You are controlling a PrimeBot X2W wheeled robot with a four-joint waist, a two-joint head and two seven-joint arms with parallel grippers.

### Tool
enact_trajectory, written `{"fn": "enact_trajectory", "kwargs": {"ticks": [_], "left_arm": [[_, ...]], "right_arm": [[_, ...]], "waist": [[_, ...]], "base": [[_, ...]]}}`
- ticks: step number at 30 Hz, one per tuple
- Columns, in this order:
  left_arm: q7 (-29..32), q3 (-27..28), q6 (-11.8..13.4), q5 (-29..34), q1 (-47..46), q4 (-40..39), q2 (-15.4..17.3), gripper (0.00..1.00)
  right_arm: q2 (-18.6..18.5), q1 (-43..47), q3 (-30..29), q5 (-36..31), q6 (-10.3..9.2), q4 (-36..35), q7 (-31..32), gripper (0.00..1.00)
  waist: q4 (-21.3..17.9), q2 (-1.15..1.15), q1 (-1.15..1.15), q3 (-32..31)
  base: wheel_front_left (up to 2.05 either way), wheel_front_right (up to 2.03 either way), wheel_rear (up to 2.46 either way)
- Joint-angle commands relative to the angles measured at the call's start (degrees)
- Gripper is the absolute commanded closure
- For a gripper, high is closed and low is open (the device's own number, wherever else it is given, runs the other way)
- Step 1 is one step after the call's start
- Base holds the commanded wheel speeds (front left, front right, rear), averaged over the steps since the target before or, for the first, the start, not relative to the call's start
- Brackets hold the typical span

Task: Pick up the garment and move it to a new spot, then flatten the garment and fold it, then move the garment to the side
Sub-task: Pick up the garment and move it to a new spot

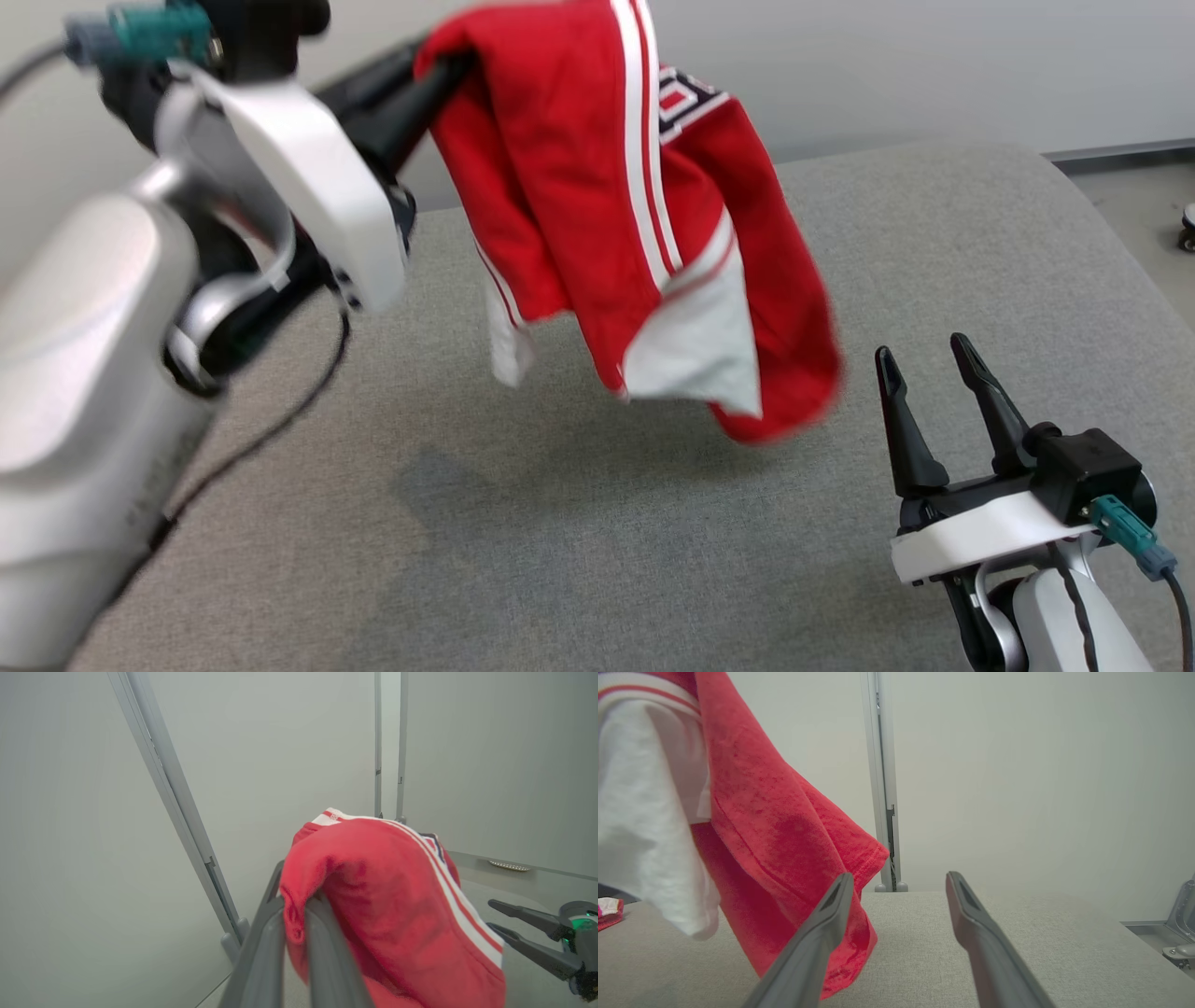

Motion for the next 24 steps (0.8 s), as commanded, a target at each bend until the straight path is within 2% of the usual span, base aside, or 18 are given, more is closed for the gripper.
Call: {"fn": "enact_trajectory", "kwargs": {"ticks": [1,5,10,15,19,20,21,22,24], "left_arm": [[-0.6,0.0,0.5,-0.5,2.0,0.3,-0.3,1.0],[-4.9,0.6,1.0,-2.4,8.7,2.9,-0.7,1.0],[-11.7,-0.1,-0.6,-1.8,15.2,12.9,0.7,1.0],[-17.0,-2.7,-2.1,-2.7,15.7,23.9,1.7,1.0],[-19.6,-6.1,-2.0,-4.1,14.3,28.5,1.9,1.0],[-20.0,-7.1,-2.0,-4.7,14.0,29.4,1.9,0.82],[-20.2,-8.0,-2.0,-5.2,13.8,30.2,1.9,0.54],[-20.5,-9.0,-2.0,-5.4,13.4,30.8,1.9,0.02],[-21.0,-10.8,-2.1,-6.4,12.7,31.9,1.6,0.0]], "right_arm": [[-0.3,0.0,-0.1,0.3,0.11,-0.4,-0.3,0.0],[-0.3,-0.2,0.0,0.3,0.11,-0.1,-0.3,0.0],[-0.3,-1.2,0.1,-0.2,0.11,0.3,-0.3,0.0],[-0.3,-1.8,0.6,-0.7,0.11,0.5,-0.3,0.0],[-0.3,-1.9,0.9,-0.8,0.11,1.0,-0.3,0.0],[-0.3,-1.9,1.0,-0.7,0.11,1.2,-0.3,0.0],[-0.3,-1.9,1.1,-0.8,0.11,1.4,-0.3,0.0],[-0.3,-1.9,1.1,-1.0,0.11,1.5,-0.3,0.0],[-0.3,-1.7,1.2,-1.3,0.11,1.6,-0.3,0.0]], "waist": [[-0.2,0.0,0.0,0.5],[-0.6,0.0,0.0,1.8],[-0.7,0.0,0.0,3.3],[-0.5,0.0,0.0,4.3],[0.1,0.0,0.0,4.7],[0.3,0.0,0.0,4.6],[0.4,0.0,0.0,4.5],[0.6,0.0,0.0,4.4],[1.1,0.0,0.0,3.9]], "base": [[0.0,0.0,0.0],[0.0,0.0,0.0],[0.0,0.0,0.0],[0.0,0.0,0.0],[0.0,0.0,0.0],[0.0,0.0,0.0],[0.0,0.0,0.0],[0.0,0.0,0.0],[0.0,0.0,0.0]]}}
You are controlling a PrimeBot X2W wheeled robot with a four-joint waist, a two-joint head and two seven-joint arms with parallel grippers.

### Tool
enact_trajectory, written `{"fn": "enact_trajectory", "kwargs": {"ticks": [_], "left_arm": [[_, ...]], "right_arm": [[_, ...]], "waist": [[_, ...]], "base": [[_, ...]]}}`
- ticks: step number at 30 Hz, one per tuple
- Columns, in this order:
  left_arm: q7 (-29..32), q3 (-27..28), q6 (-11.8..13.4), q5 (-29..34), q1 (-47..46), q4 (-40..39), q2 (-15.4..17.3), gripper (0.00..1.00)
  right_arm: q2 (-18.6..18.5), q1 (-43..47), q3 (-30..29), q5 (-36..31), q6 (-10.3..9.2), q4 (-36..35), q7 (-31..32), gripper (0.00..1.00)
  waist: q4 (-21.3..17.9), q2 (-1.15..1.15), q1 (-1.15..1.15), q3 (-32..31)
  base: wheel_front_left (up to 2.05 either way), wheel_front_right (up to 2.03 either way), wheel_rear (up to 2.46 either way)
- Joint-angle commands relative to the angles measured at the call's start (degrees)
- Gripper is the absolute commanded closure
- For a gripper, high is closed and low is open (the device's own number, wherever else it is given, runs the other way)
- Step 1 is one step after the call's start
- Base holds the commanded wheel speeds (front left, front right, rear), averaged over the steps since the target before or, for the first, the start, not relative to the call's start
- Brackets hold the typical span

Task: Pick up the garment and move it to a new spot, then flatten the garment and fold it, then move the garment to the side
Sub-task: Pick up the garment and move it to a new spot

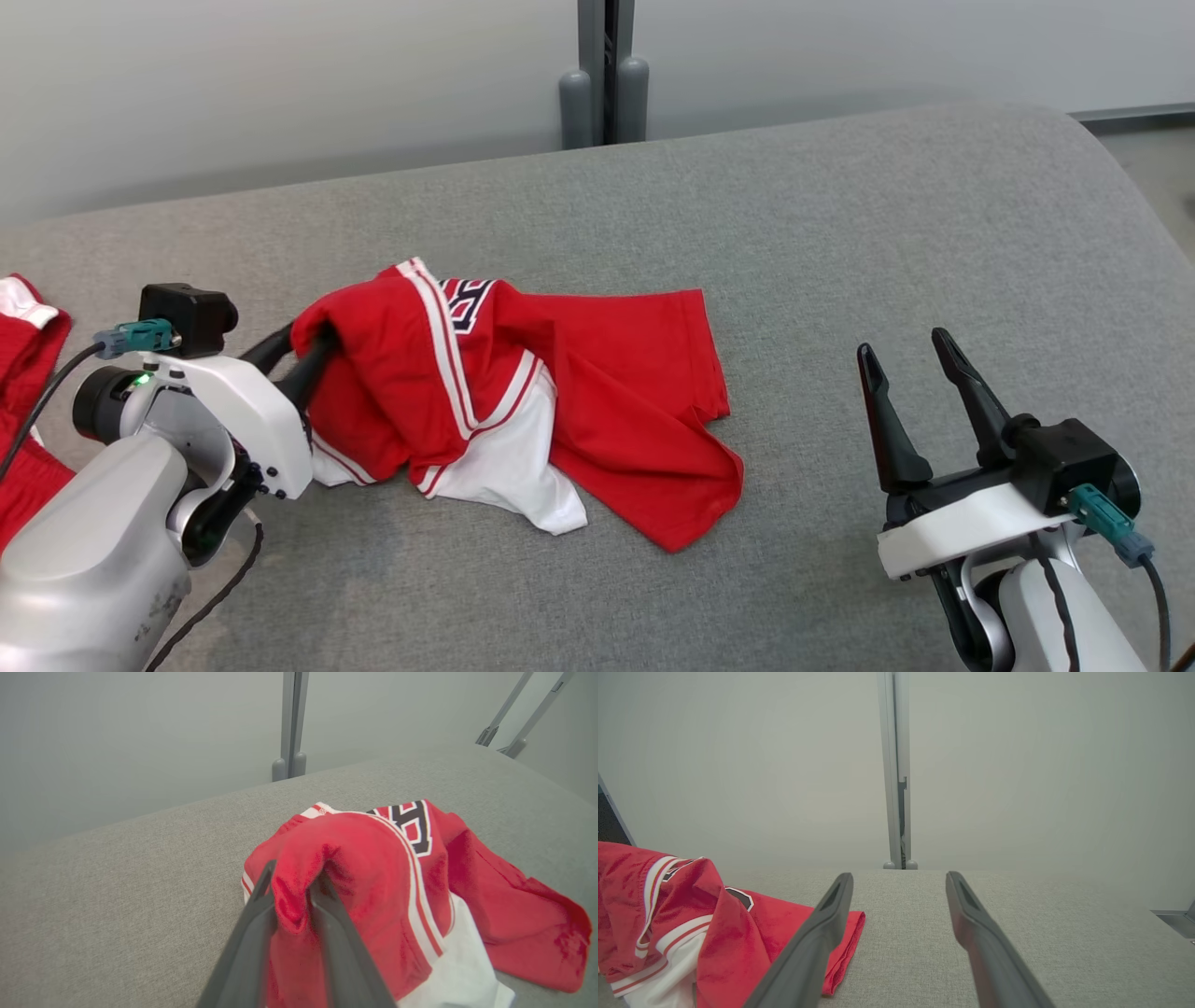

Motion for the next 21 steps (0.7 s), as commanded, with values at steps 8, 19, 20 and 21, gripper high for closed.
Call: {"fn": "enact_trajectory", "kwargs": {"ticks": [8,19,20,21], "left_arm": [[-2.3,-5.2,0.0,-2.6,-3.7,1.0,2.9,0.0],[-6.8,-4.7,1.8,-2.0,-2.3,-3.5,9.4,0.0],[-7.9,-4.3,2.8,-1.9,-1.6,-4.5,10.0,0.0],[-8.7,-3.7,4.0,-2.0,-0.8,-5.5,10.4,0.0]], "right_arm": [[-0.7,1.2,-0.5,-1.1,0.11,0.6,-0.3,0.0],[-1.5,3.3,-0.9,-1.0,0.11,0.7,-0.3,0.0],[-1.6,3.6,-0.8,-0.9,0.11,0.6,-0.3,0.0],[-1.6,3.9,-0.8,-0.9,0.11,0.6,-0.3,0.0]], "waist": [[2.3,0.0,0.0,-3.2],[4.8,0.0,0.0,-6.5],[5.0,0.0,0.0,-6.8],[5.2,0.0,0.0,-7.0]], "base": [[0.0,0.0,0.0],[0.0,0.0,0.0],[0.0,0.0,0.0],[0.0,0.0,0.0]]}}
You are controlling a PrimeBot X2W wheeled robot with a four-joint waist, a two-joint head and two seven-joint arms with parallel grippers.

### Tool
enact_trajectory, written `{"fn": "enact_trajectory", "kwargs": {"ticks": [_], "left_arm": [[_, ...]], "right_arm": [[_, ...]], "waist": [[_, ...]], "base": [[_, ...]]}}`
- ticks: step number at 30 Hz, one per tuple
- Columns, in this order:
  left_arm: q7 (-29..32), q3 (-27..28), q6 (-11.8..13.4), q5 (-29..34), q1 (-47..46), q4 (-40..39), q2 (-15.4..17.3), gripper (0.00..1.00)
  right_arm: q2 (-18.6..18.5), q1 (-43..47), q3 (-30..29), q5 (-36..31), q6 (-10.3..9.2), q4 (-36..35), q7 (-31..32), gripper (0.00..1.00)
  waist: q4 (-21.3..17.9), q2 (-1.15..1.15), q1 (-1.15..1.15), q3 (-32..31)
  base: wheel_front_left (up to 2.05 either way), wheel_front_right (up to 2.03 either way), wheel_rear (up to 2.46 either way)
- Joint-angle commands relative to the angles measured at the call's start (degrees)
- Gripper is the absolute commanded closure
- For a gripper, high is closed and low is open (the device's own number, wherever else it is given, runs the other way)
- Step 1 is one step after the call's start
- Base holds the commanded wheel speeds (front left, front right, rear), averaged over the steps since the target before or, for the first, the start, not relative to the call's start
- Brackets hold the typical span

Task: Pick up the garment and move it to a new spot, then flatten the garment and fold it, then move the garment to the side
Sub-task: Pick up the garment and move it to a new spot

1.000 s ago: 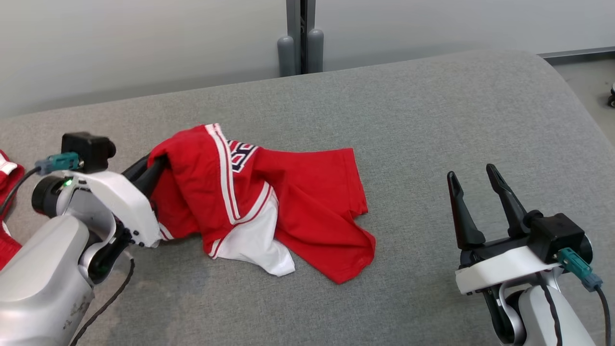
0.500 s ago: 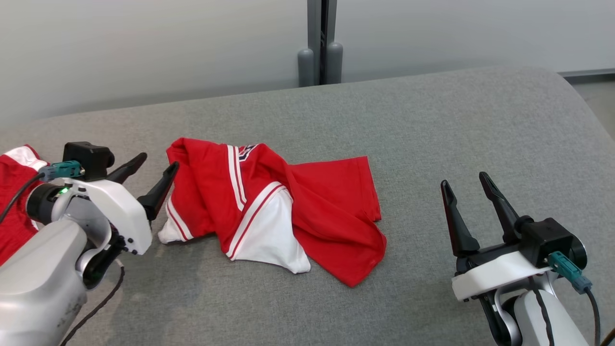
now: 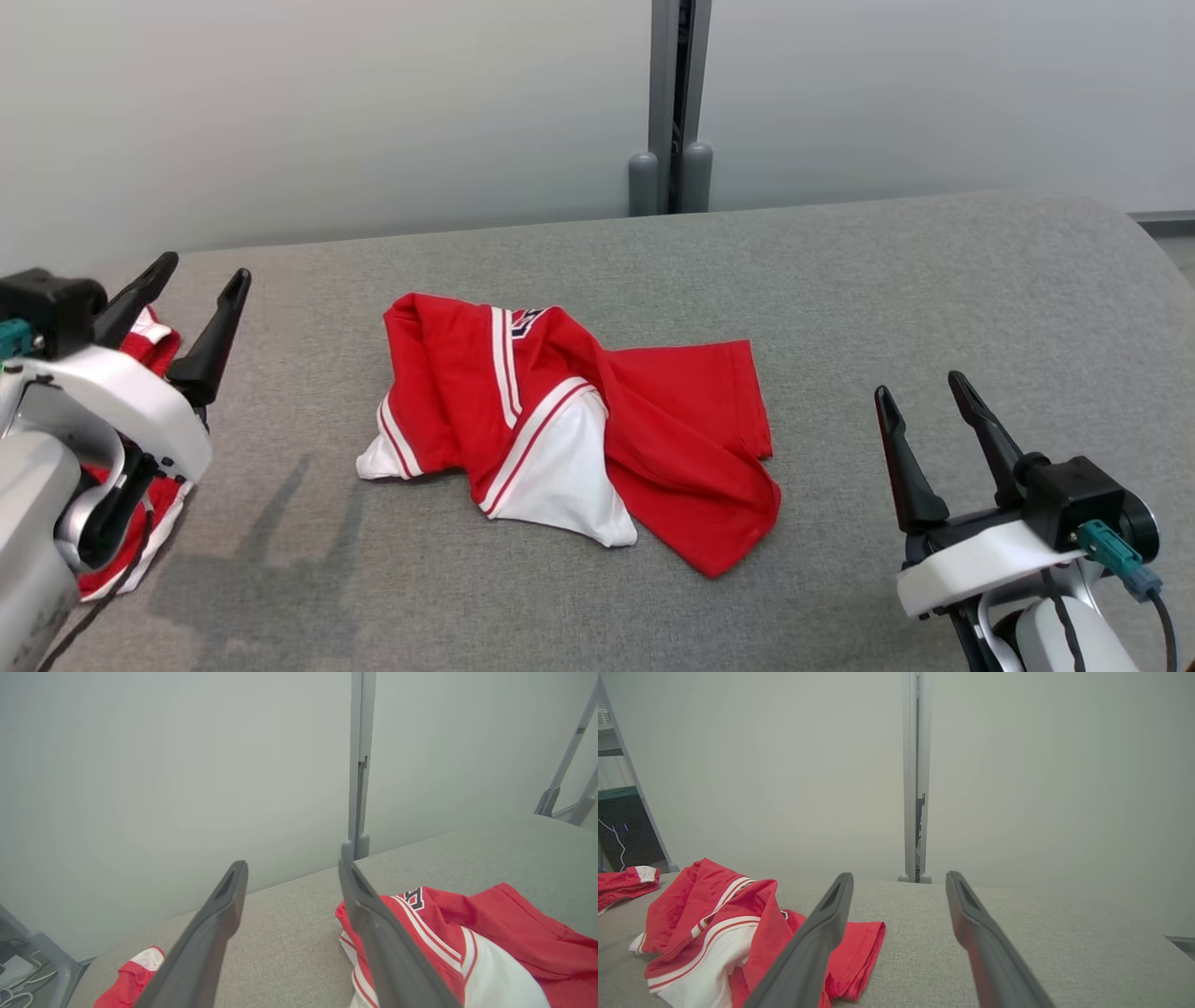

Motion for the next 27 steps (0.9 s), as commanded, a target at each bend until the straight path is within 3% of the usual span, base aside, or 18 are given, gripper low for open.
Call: {"fn": "enact_trajectory", "kwargs": {"ticks": [1,6,8,14,21,27], "left_arm": [[-0.9,0.7,1.5,-0.2,1.9,-1.0,0.5,0.0],[-3.8,5.9,9.2,-1.4,8.0,-8.9,1.9,0.0],[-4.2,10.6,13.7,-0.3,12.8,-14.9,1.9,0.0],[-4.2,23.0,19.6,6.8,26.2,-26.3,-2.7,0.0],[-4.2,32.7,19.2,15.7,38.2,-31.8,-11.4,0.0],[-4.2,36.5,15.2,22.1,43.5,-32.0,-18.5,0.0]], "right_arm": [[-0.5,0.8,0.1,0.1,0.11,-0.1,-0.3,0.0],[-0.4,1.9,-0.5,0.5,0.11,-1.0,-0.3,0.0],[-0.2,2.2,-1.0,0.9,0.11,-1.6,-0.3,0.0],[0.2,2.7,-1.6,1.3,0.11,-3.3,-0.3,0.0],[0.5,4.0,-2.9,1.8,0.11,-5.0,-0.3,0.0],[0.7,5.4,-4.6,2.1,0.11,-6.2,-0.3,0.0]], "waist": [[0.5,0.0,0.0,-0.5],[1.4,0.0,0.0,-0.8],[1.9,0.0,0.0,-0.6],[2.4,0.0,0.0,-0.4],[2.9,0.0,0.0,-0.5],[3.0,0.0,0.0,-0.6]], "base": [[0.0,0.0,0.0],[0.0,0.0,0.0],[0.0,0.0,0.0],[0.0,0.0,0.0],[0.0,0.0,0.0],[0.0,0.0,0.0]]}}
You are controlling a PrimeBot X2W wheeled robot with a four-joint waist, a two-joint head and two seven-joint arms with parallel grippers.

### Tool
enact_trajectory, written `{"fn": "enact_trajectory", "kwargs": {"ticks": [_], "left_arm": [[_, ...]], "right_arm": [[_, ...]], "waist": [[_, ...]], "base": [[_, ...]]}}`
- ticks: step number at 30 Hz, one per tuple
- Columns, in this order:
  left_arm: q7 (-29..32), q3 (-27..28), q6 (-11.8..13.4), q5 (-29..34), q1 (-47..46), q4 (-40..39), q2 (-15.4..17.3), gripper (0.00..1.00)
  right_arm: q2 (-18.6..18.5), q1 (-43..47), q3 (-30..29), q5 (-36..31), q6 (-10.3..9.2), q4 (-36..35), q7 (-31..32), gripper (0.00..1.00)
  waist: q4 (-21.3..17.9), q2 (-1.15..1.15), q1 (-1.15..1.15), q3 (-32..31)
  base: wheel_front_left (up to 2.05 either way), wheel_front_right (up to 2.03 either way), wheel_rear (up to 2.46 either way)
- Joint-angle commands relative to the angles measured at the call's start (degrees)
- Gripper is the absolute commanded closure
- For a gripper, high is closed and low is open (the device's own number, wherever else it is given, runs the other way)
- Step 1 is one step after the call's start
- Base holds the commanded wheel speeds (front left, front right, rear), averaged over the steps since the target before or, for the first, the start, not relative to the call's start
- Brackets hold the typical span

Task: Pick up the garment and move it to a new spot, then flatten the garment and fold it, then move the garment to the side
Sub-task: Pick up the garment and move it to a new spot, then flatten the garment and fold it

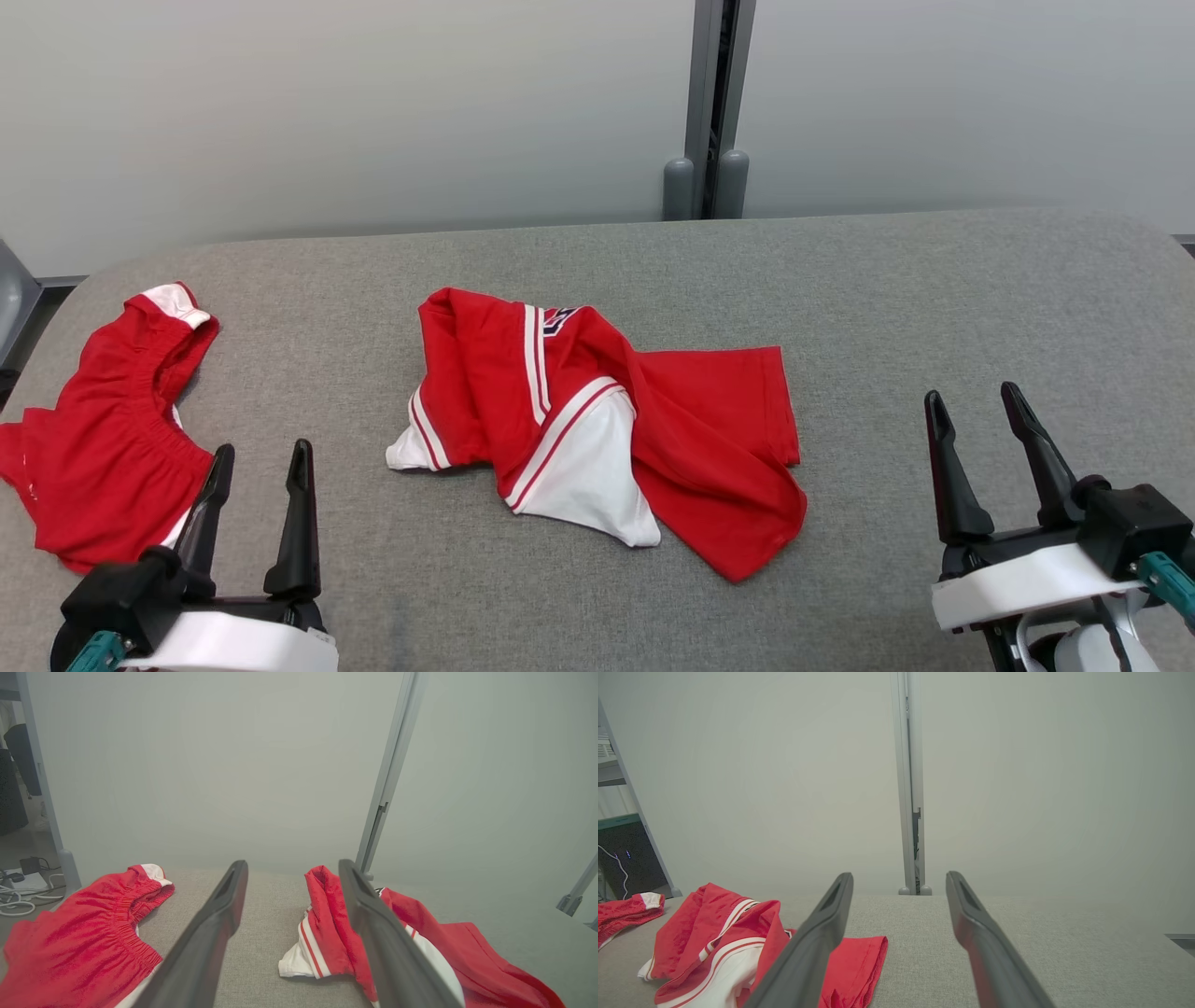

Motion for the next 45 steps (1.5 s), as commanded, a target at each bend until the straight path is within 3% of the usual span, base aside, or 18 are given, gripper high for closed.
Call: {"fn": "enact_trajectory", "kwargs": {"ticks": [1,6,15,23,36,45], "left_arm": [[-0.1,1.3,-0.9,1.2,0.9,0.7,-0.7,0.0],[-0.1,4.2,-3.3,4.5,1.8,1.6,-4.6,0.0],[-0.1,6.8,-7.2,7.8,1.5,3.9,-8.1,0.0],[4.9,0.1,-13.3,6.3,-2.1,10.0,-10.5,0.0],[12.5,-8.4,-16.2,7.7,-11.0,20.1,-13.8,0.0],[14.2,-11.6,-16.5,8.1,-15.7,28.8,-15.4,0.0]], "right_arm": [[0.0,0.6,-0.4,0.4,0.11,-0.5,-0.3,0.0],[0.1,1.4,-0.7,0.4,0.11,-0.8,-0.3,0.0],[0.2,0.8,-0.7,0.3,0.11,-0.8,-0.3,0.0],[0.2,0.0,-0.7,0.0,0.11,-0.6,-0.3,0.0],[0.2,-3.4,0.2,0.0,0.11,-0.6,-0.3,0.0],[0.2,-4.8,-0.1,-0.4,0.11,-0.8,-0.3,0.0]], "waist": [[-0.1,0.0,0.0,0.0],[-0.1,0.0,0.0,-0.1],[-0.4,0.0,0.0,-0.1],[-1.0,0.0,0.0,0.4],[-6.1,0.0,0.0,3.7],[-9.1,0.0,0.0,6.1]], "base": [[0.0,0.0,0.0],[0.0,0.0,0.0],[0.0,0.0,0.0],[0.0,0.0,0.0],[0.0,0.0,0.0],[0.0,0.0,0.0]]}}
